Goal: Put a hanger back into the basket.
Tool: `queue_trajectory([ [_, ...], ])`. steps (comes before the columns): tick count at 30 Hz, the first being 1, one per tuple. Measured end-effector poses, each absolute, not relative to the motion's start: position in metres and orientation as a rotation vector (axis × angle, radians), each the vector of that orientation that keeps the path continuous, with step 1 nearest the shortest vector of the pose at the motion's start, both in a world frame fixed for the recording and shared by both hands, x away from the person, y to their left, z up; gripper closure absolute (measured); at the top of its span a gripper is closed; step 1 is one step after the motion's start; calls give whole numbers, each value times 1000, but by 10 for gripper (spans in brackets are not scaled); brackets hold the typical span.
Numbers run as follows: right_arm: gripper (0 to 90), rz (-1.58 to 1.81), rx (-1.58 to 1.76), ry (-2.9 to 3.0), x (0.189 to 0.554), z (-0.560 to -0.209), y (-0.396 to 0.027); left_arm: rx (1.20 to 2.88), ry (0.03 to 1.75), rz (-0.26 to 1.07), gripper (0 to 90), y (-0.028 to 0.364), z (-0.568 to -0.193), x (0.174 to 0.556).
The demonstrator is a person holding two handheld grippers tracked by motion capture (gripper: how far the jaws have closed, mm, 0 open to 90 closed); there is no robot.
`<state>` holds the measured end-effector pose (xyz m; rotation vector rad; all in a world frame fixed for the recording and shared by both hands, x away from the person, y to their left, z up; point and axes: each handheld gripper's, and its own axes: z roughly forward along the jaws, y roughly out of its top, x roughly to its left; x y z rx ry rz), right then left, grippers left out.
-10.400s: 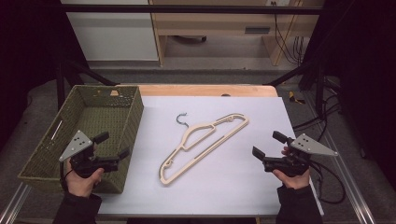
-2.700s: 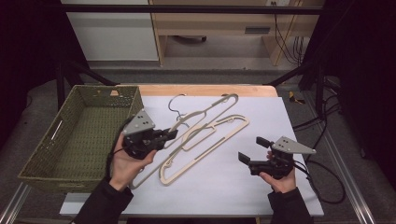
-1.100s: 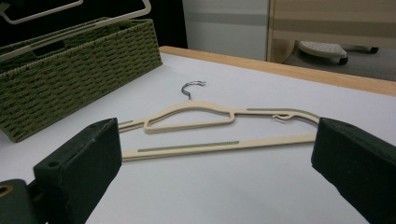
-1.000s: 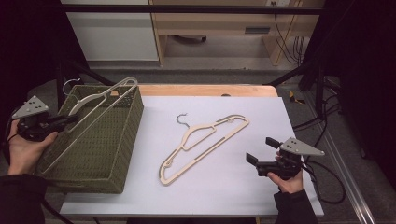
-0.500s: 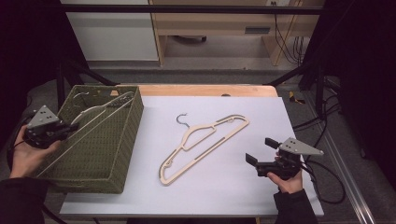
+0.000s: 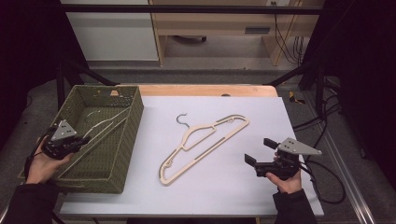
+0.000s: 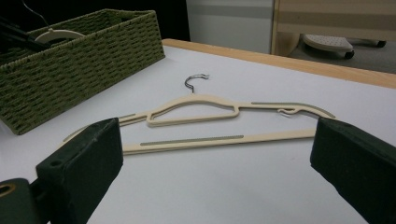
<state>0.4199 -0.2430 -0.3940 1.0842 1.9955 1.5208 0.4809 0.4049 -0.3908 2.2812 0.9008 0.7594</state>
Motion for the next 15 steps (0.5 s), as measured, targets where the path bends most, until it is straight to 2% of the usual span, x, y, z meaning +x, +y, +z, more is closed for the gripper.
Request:
queue_trajectory([
  [4,31,1519,1082,2005,420,-395,-242,2293,901,697,839,397,-392,479],
  [15,34,1522,1084,2007,420,-395,-241,2399,860,661,789,382,-402,477],
])
